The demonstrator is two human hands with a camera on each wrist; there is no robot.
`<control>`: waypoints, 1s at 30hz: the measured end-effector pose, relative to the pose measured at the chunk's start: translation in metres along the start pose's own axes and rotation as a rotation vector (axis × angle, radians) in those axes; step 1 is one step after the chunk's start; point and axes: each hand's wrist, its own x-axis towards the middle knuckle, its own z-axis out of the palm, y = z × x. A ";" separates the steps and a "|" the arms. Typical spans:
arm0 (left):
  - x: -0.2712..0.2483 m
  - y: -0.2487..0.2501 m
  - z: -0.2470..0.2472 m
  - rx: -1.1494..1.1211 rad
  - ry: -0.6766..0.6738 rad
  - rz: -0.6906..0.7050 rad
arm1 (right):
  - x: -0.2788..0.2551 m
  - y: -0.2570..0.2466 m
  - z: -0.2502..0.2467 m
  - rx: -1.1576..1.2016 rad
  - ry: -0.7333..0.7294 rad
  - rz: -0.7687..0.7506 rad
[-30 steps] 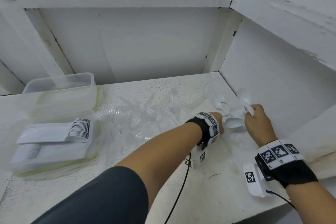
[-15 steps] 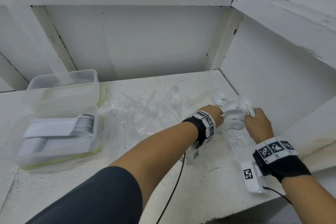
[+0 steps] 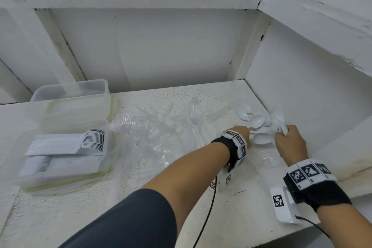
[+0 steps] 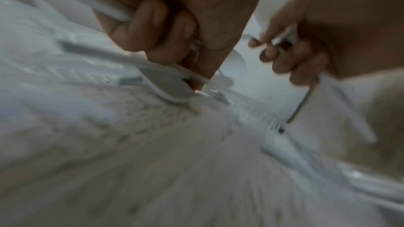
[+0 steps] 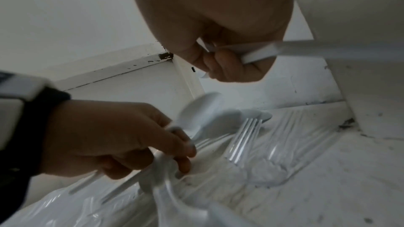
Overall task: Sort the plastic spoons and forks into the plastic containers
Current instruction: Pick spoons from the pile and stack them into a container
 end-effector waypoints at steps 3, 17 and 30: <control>-0.009 -0.009 -0.015 -0.214 0.037 -0.091 | 0.005 -0.004 0.002 -0.020 -0.013 -0.021; -0.043 -0.053 -0.053 -0.844 0.182 -0.333 | 0.031 -0.038 0.052 -0.329 -0.265 0.101; -0.028 -0.049 -0.028 -0.513 0.183 -0.240 | 0.023 -0.043 0.043 0.067 0.065 -0.210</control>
